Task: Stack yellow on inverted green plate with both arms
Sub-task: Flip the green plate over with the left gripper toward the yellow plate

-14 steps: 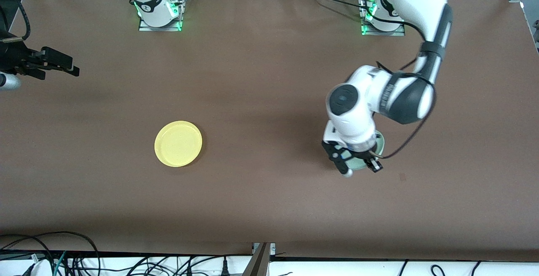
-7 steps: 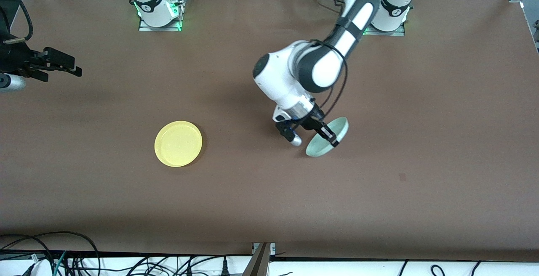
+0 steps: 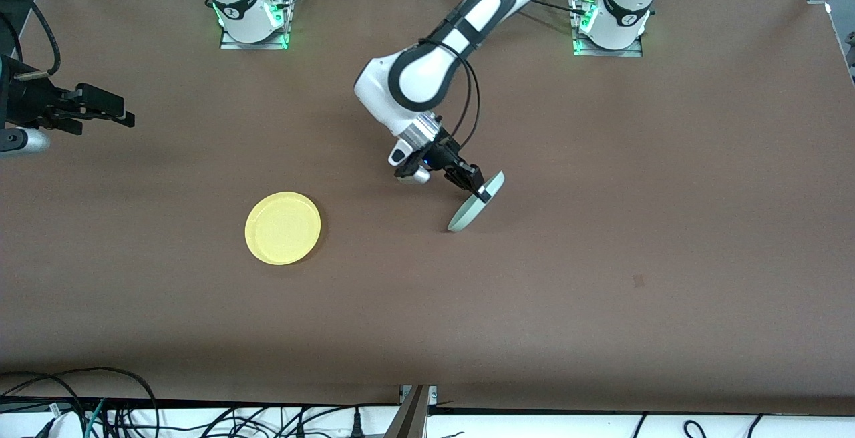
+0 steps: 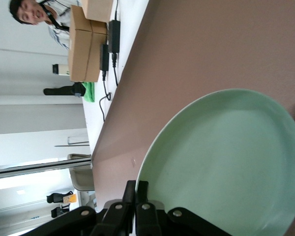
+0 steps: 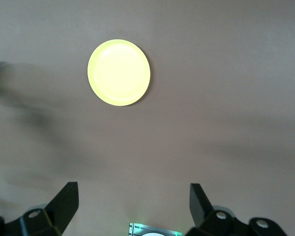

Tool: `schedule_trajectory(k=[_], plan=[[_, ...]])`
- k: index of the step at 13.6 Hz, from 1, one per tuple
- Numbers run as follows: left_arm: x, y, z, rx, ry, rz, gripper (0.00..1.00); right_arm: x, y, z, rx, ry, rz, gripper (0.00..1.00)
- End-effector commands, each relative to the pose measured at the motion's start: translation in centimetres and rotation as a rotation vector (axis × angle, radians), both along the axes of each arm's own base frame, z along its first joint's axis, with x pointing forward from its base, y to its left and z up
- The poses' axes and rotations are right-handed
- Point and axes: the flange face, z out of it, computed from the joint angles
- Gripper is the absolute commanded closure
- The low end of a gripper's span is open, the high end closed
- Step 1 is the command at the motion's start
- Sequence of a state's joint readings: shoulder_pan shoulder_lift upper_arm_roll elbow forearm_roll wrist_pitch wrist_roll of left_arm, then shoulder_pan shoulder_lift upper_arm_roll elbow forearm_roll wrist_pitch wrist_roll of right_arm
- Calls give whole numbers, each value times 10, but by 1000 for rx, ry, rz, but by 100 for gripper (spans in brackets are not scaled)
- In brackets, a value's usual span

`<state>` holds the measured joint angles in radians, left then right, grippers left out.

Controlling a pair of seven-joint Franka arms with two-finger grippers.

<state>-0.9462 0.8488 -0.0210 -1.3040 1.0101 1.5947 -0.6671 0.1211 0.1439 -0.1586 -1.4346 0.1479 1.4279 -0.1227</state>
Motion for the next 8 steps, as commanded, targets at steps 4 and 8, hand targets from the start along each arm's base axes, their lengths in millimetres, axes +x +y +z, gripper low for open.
schedule_trajectory(k=[4, 8], plan=[[-31, -38, -24, -135, 25, -13, 100, -1, -1, 3, 9, 0, 5, 0], [-37, -62, -20, -365, 76, 10, 0, -2, -1, 3, 12, 2, -4, 0]])
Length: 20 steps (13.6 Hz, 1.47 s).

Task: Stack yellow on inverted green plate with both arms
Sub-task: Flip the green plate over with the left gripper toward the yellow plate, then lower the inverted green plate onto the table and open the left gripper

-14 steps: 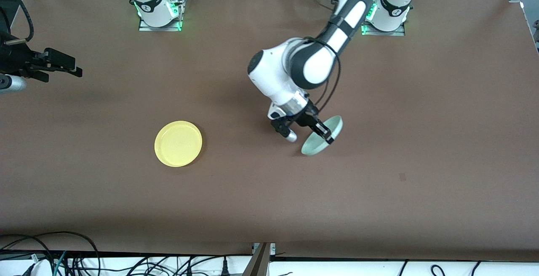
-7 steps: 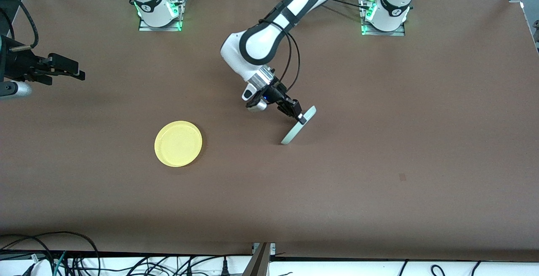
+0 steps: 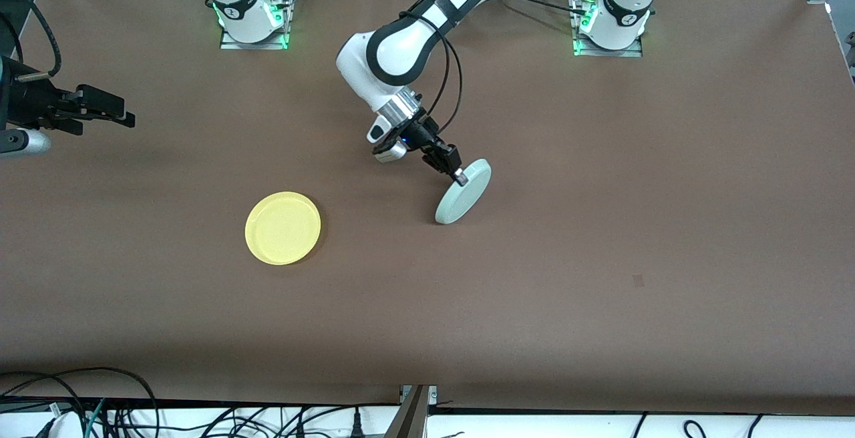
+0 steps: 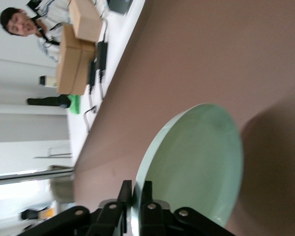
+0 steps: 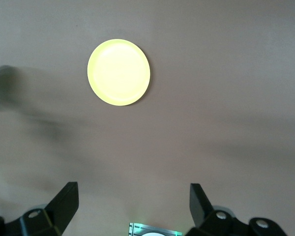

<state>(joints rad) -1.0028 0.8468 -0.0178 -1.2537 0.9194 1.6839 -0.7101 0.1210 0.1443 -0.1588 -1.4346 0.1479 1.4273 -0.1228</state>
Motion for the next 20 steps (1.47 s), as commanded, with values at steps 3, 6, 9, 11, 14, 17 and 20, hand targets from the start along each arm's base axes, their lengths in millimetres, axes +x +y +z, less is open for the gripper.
schedule_trajectory(k=[3, 6, 9, 11, 14, 17, 20], plan=[[-9, -30, -28, -408, 112, 147, 0, -2, -2, 4, 9, -1, 5, 0], [19, -26, -6, -670, 128, 329, 0, -1, -4, 3, 2, -3, -6, 0], [57, -18, 5, -941, 166, 432, 0, 0, -4, 0, 7, 1, -8, 0], [103, 21, 31, -1024, 156, 535, 0, 8, -3, -16, 4, 21, -11, 0], [157, 85, 67, -1060, 97, 643, 0, 24, 1, -76, -9, 24, -20, 0], [205, 188, 113, -891, 206, 565, 0, 34, 10, -170, -30, -76, -36, 0], [228, 281, 152, -789, 325, 550, 0, 52, 35, -239, -53, -108, -15, 0]])
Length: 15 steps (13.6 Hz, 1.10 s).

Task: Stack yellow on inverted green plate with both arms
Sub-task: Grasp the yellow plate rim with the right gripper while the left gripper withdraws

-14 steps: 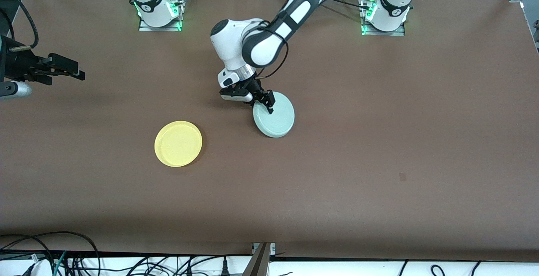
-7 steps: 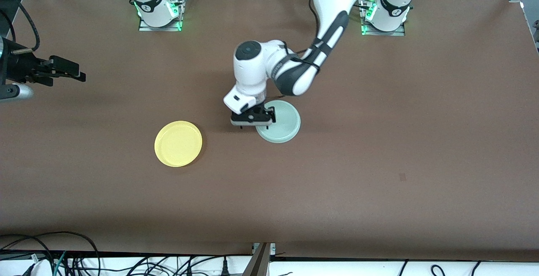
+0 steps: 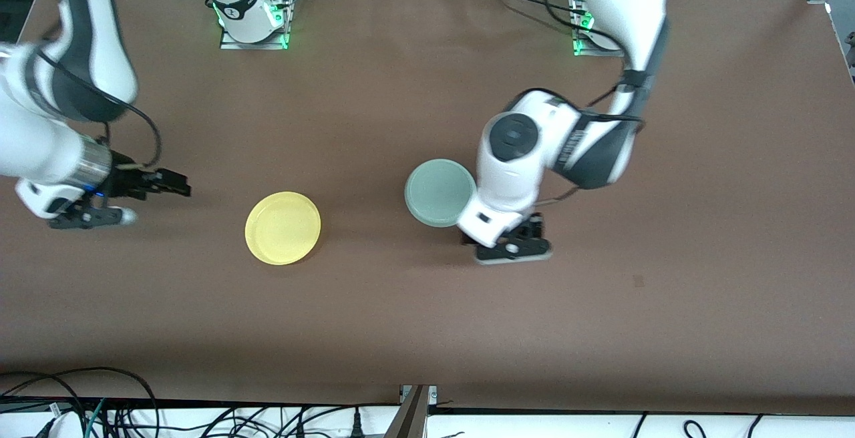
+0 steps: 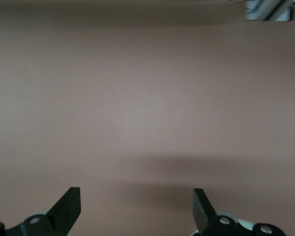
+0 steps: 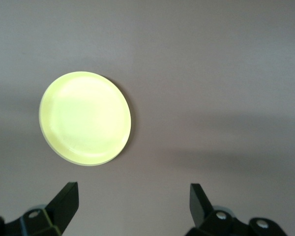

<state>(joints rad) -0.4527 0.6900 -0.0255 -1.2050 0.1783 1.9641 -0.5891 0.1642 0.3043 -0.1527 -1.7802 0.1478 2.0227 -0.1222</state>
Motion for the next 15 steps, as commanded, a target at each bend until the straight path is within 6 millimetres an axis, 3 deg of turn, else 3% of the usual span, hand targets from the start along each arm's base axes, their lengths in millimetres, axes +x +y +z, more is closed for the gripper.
schedule_trajectory(k=[1, 2, 4, 8, 10, 12, 13, 14, 15], plan=[[-2, 60, 44, 14, 98, -70, 0, 10, 17, -48, -16, -30, 7, 0], [-6, 76, 62, 5, 133, -76, 0, 15, 18, -69, -24, -45, 2, 0], [-10, 129, 102, -48, 190, -61, 0, 19, 19, -104, -29, -56, -9, 2], [-27, 232, 175, -80, 204, -24, 0, 20, 40, -155, -11, -80, -38, 5], [-50, 276, 200, -78, 179, -12, 0, 15, 49, -171, -9, -94, -39, 6], [-70, 300, 225, -67, 150, 4, 0, 8, 51, -181, -10, -95, -40, 12], [-83, 320, 233, -64, 144, 34, 0, 7, 51, -187, -11, -86, -45, 17], [-99, 342, 234, -78, 131, 69, 0, 5, 52, -190, -11, -79, -44, 24], [-108, 344, 224, -76, 81, 65, 0, 4, 57, -195, -3, -71, -49, 31]])
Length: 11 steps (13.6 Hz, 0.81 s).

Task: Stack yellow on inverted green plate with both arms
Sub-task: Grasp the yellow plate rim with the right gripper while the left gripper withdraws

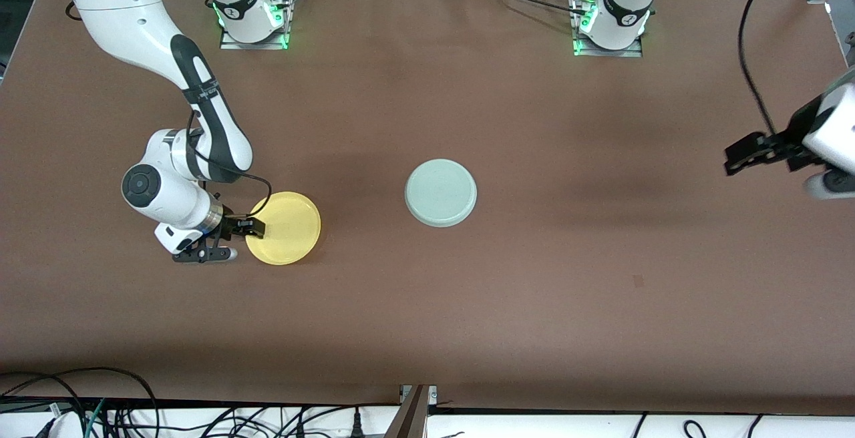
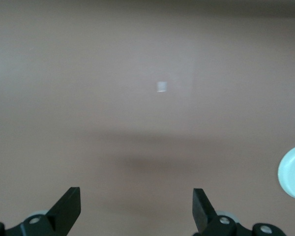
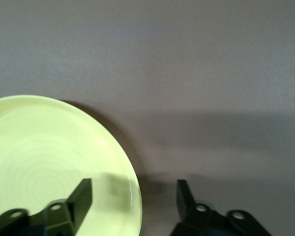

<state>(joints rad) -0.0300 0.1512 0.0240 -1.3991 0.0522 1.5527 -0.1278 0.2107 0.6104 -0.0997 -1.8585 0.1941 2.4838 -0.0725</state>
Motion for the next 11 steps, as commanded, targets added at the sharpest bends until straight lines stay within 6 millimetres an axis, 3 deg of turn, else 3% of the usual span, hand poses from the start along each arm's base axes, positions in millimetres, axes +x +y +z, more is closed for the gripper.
schedule_trajectory(k=[1, 2, 4, 5, 6, 9, 11], plan=[[-50, 16, -6, -34, -119, -2, 0, -6, 6, -6, 24, 6, -26, 43], [-63, 16, -12, -39, -127, -4, 0, -7, 7, -6, 25, 13, -26, 59], [-68, 9, -15, -36, -77, -2, 0, -6, 7, -5, 26, 13, -26, 90], [-68, 7, -18, -26, -44, -15, 0, -6, 6, -4, 27, 16, -25, 100], [-66, 3, -14, -26, -43, -15, 0, -6, 10, -1, 42, 31, -36, 100], [-67, -22, -16, -23, 6, -65, 0, 2, 50, 25, 116, 67, -100, 100], [-65, -29, -13, -20, 3, -76, 0, 9, 85, 49, 153, 77, -145, 100]])
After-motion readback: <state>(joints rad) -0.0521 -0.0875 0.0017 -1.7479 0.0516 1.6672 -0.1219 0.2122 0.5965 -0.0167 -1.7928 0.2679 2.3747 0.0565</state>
